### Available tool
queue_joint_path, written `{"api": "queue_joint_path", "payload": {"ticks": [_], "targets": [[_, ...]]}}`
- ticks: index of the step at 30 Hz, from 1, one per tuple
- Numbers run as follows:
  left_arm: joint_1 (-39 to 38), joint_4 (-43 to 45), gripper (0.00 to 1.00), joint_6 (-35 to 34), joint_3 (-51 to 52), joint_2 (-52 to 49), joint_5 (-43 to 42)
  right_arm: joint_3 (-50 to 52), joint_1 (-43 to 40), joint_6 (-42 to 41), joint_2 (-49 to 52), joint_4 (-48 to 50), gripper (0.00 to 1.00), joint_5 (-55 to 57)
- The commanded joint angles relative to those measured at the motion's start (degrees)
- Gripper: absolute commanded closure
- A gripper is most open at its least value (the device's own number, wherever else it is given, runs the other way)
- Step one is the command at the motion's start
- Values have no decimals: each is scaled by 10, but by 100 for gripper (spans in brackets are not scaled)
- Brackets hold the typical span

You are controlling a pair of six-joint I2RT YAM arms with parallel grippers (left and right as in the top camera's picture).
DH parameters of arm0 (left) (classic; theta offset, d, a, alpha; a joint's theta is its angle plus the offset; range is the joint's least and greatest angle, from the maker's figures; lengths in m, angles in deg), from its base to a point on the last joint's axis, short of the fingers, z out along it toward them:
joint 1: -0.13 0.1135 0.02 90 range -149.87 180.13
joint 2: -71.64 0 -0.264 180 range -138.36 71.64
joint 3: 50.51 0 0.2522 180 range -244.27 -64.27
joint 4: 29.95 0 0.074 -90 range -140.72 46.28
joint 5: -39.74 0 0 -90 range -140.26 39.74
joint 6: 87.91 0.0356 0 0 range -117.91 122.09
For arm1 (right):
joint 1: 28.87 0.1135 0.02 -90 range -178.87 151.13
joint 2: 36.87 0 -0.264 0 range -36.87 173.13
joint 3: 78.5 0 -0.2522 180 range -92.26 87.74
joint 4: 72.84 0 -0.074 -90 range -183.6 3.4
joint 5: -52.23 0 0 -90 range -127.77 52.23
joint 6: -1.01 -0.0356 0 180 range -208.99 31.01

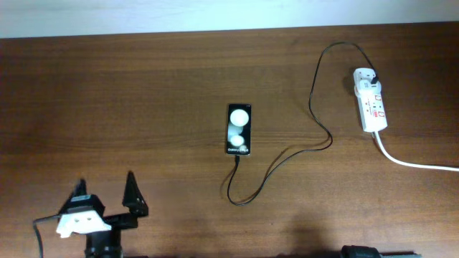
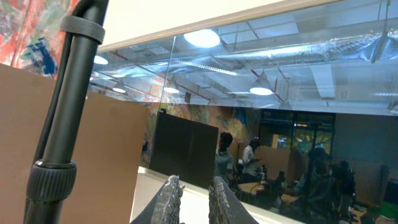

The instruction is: Plug charger to phone and switch on socket

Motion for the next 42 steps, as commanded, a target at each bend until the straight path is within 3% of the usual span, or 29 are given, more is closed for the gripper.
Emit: {"api": "queue_joint_path", "payload": {"ticks": [1,7,18,23,29,33,38,42], "targets": [[1,89,1,5,67,3,7,3,4,-9,-11,4,81,12],[1,277,1,5,255,3,7,3,4,-9,-11,6,81,12],[1,220,1,5,282,3,7,3,4,-8,-11,7,80,12],[1,220,1,5,282,3,7,7,4,-8,-11,10,75,12],[-2,270,1,5,304,5,7,70,4,-9,-56,68,59,12],[-2,270,1,5,304,5,7,115,4,-9,-94,124,29,12],[-2,270,1,5,304,5,7,115,40,-8,-141,124,18,13],[-2,270,1,5,304,5,7,125,76,-4,-193,123,14,41]]}}
